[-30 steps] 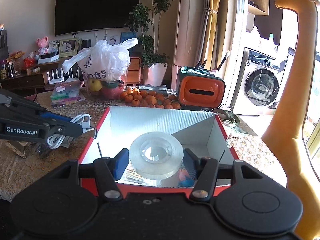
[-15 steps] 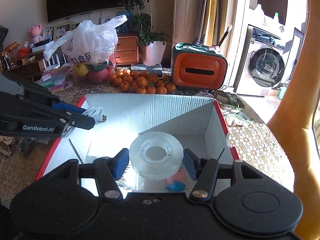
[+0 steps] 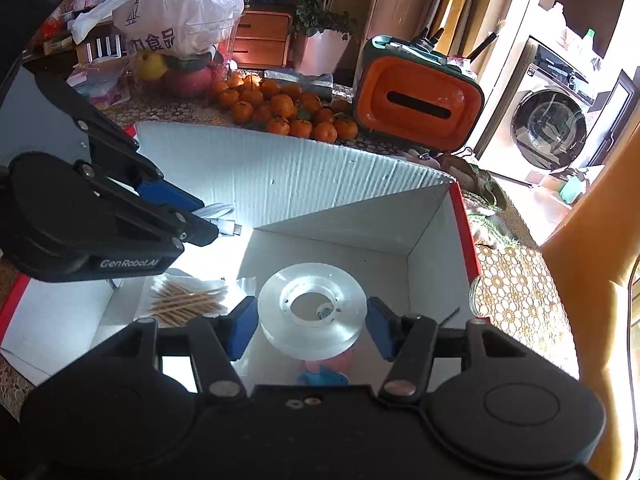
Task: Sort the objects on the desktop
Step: 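Lower the white cable into the shoebox with the left tool while the right tool lowers the tape roll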
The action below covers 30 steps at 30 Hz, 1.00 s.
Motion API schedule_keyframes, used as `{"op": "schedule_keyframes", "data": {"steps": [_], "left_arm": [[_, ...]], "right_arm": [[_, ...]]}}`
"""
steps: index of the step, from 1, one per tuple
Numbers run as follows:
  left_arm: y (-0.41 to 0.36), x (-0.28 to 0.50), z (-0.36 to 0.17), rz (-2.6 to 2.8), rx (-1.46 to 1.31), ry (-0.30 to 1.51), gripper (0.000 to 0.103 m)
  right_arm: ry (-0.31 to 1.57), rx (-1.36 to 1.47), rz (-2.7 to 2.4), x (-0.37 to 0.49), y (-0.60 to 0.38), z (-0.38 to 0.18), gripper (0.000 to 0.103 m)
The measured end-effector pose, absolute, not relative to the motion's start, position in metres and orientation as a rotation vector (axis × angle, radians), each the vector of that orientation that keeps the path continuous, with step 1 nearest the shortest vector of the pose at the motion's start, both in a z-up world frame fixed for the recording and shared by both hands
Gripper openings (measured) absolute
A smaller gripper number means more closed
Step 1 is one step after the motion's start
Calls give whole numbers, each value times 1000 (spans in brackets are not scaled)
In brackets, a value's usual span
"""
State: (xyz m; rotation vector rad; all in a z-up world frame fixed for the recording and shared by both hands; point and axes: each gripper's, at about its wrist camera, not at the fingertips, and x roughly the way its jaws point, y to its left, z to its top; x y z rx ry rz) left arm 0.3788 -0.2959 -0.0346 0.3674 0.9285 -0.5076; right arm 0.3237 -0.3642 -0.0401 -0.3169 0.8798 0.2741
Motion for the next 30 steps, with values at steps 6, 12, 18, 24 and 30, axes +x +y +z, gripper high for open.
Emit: {"op": "schedule_keyframes", "data": {"steps": [6,12,18,24,30], "left_arm": [[-304,391,-50,-493,429,977,14],[-309,398,-62,-476,486,1018,14],[-309,403,-72,-477,488,1067,14],[-312,407,-77,-476,497,1117,14],[-314,408,-81,-477,517,1148,14]], "right_arm": [[954,-276,353,338,-366,-49,58],[1011,-306,411,346,-360,-55,58],[1041,-341,452,348,-353,-61,58],[1062,-362,474,350,-344,-69,58],[1077,-378,493,353,-342,-70,58]]}}
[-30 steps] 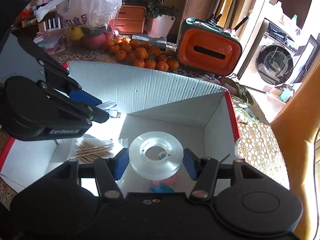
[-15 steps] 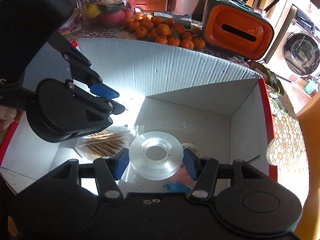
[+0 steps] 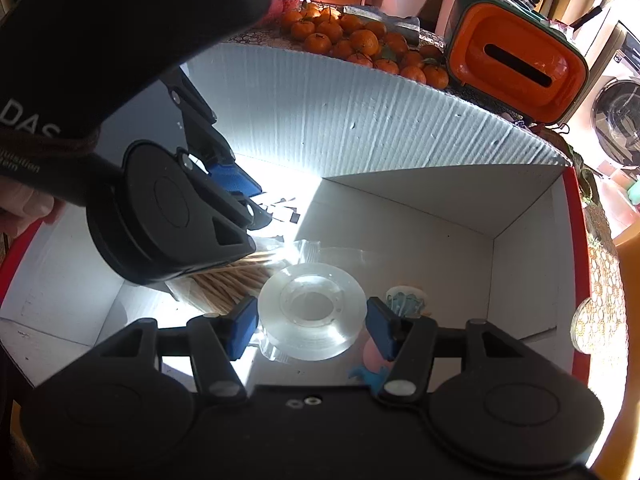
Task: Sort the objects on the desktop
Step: 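Lower the white cable into the shoebox with the left tool while the right tool lowers the tape roll, then open the left tool to release the cable while the right tool releases the tape roll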
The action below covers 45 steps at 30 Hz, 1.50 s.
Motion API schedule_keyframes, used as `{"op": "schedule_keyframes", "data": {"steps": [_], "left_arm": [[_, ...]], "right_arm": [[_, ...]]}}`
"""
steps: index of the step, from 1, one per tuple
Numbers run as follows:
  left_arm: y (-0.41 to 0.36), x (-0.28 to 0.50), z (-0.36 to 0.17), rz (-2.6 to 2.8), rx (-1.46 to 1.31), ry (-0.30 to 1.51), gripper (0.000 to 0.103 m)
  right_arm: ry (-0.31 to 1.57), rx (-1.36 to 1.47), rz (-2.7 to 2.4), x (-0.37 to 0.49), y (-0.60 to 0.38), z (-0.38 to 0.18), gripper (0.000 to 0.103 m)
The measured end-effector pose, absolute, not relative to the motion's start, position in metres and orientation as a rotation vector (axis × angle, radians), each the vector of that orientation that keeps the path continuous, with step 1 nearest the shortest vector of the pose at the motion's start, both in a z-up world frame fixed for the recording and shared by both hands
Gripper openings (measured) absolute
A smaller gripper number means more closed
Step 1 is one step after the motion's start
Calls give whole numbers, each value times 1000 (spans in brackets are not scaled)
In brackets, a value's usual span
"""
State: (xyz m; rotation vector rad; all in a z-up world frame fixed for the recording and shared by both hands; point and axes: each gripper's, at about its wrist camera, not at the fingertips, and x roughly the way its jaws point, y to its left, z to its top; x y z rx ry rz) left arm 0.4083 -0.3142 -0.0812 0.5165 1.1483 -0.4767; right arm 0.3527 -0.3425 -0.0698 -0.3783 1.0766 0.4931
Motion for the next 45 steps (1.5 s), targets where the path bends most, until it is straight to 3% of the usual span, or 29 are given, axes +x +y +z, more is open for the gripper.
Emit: {"op": "schedule_keyframes", "data": {"steps": [11,45], "left_arm": [[-312,408,-79,-450,517,1141,14],[-268,312,27,-508,379,990,14]], "right_arm": [[1078,-394,492,346,-345,-66,68],[918,-338,441,257,-345,26,69]]}}
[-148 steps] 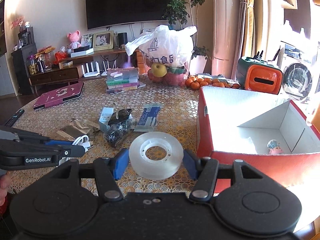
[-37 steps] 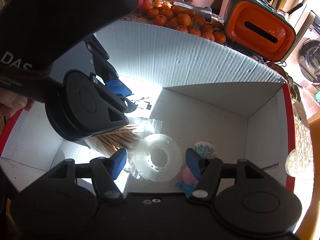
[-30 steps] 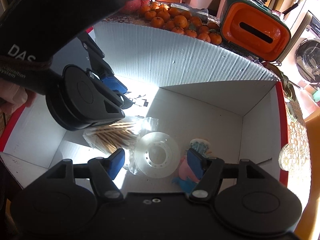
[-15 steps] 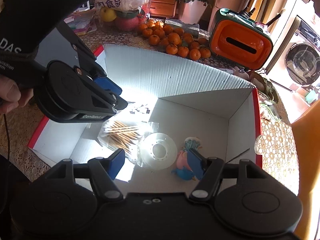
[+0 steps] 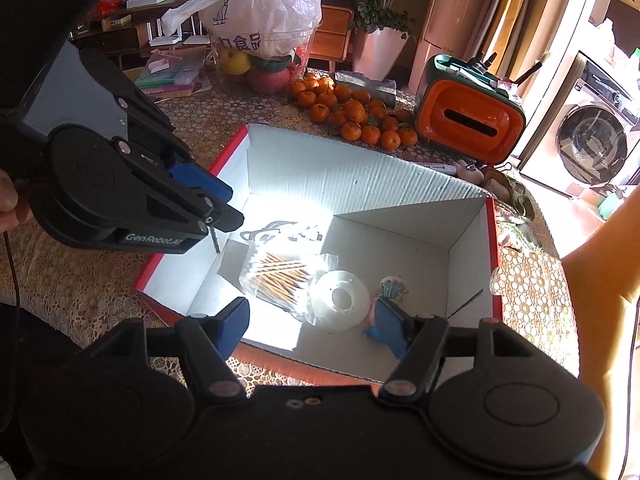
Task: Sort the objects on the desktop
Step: 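Open the left tool to release the cable while the right tool releases the tape roll, then withdraw both open tools from the shoebox back over the table items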
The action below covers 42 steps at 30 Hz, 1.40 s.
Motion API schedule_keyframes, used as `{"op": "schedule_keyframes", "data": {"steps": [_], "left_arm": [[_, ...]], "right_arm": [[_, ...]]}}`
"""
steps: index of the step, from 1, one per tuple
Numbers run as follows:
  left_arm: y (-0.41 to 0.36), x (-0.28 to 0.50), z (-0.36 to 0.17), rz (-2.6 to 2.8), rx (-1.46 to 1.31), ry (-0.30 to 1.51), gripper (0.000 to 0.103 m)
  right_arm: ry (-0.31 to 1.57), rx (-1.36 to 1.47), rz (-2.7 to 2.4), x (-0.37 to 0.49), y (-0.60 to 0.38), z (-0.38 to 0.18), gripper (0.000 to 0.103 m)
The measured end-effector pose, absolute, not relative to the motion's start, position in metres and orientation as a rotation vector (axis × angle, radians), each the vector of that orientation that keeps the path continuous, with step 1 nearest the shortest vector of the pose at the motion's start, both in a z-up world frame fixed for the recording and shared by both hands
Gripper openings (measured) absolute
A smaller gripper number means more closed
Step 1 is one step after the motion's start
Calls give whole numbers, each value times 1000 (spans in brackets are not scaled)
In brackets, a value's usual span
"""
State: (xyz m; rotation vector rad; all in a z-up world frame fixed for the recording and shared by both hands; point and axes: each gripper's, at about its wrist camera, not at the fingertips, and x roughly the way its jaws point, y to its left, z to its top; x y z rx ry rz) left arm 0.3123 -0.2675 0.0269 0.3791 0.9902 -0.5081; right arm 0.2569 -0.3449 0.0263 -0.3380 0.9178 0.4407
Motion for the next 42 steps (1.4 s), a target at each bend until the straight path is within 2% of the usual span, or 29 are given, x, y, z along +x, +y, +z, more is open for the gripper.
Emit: {"op": "schedule_keyframes", "data": {"steps": [13,42], "left_arm": [[-223,250,48,-514,301,915,14],[-89,139,34,-367,68,837,14]], "right_arm": [[873,-260,410,222,-335,26,71],[771,-226,512,149,-254,29,73]]}}
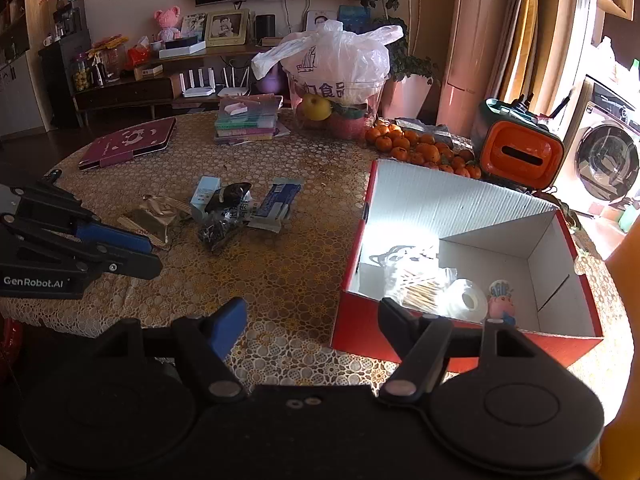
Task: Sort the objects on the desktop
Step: 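Withdraw both open tools from the shoebox back over the table items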
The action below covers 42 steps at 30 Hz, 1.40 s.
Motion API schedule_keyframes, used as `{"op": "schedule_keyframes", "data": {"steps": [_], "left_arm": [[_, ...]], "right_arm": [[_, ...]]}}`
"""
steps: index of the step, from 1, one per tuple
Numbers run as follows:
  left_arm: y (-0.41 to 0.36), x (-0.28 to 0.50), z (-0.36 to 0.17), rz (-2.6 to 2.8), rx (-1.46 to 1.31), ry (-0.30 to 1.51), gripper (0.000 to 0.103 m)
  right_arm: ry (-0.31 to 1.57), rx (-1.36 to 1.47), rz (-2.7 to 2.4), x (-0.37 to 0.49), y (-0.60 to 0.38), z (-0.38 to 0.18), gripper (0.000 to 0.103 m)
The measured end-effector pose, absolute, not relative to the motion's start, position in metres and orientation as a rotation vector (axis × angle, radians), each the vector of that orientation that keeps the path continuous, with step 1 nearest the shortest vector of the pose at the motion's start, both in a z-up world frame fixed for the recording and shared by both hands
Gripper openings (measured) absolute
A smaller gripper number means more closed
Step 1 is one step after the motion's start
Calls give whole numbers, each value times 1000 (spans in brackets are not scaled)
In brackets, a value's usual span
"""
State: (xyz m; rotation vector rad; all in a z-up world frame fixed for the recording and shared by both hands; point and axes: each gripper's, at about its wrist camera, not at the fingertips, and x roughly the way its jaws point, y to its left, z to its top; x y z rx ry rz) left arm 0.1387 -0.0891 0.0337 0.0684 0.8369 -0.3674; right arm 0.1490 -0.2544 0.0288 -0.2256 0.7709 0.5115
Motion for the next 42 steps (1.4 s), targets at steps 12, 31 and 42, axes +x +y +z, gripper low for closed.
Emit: {"op": "schedule_keyframes", "data": {"steps": [12,31,42], "left_arm": [[-34,108,22,-251,20,808,58],[19,91,7,-146,-15,769,93],[35,89,-12,-116,-28,750,103]], "right_arm": [[777,-216,560,131,-211,15,75],[710,-166,650,119,-170,9,100],[706,-162,625,123,-156,-5,102]]}}
